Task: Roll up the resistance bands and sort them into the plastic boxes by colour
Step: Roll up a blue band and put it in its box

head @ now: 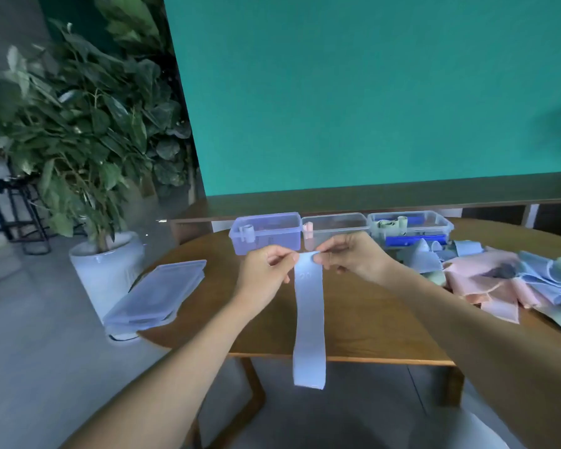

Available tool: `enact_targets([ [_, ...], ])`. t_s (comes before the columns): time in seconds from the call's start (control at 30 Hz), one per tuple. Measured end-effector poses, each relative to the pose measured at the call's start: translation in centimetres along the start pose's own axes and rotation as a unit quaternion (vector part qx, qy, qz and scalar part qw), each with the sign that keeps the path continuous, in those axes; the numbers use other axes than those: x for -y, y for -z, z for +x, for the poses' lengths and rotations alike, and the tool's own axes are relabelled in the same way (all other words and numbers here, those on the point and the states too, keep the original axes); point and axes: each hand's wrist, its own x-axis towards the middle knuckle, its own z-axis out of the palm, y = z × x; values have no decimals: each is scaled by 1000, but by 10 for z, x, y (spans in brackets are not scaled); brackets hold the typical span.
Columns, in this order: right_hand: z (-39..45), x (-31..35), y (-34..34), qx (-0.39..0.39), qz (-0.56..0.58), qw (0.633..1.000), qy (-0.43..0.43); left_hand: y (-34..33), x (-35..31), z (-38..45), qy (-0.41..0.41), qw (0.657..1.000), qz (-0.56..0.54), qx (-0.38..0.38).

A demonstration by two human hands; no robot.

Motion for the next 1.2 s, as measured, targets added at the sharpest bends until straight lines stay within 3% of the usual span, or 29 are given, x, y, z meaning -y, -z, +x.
enact_targets([
  [0.2, 34, -38, -8, -27, 28, 999, -11, -16, 36, 31, 30, 1000, -4, 7],
  [0.87, 123, -134, -4, 6, 133, 986, -98, -61, 127, 113, 138, 984, -104, 40],
  [1.03, 142, -147, -9, -36, 142, 985, -95, -68, 143, 130, 128, 985, -114, 30],
  [1.2, 157, -154, -21, -97, 59, 989, -91, -74, 155, 145, 117, 991, -68, 9],
])
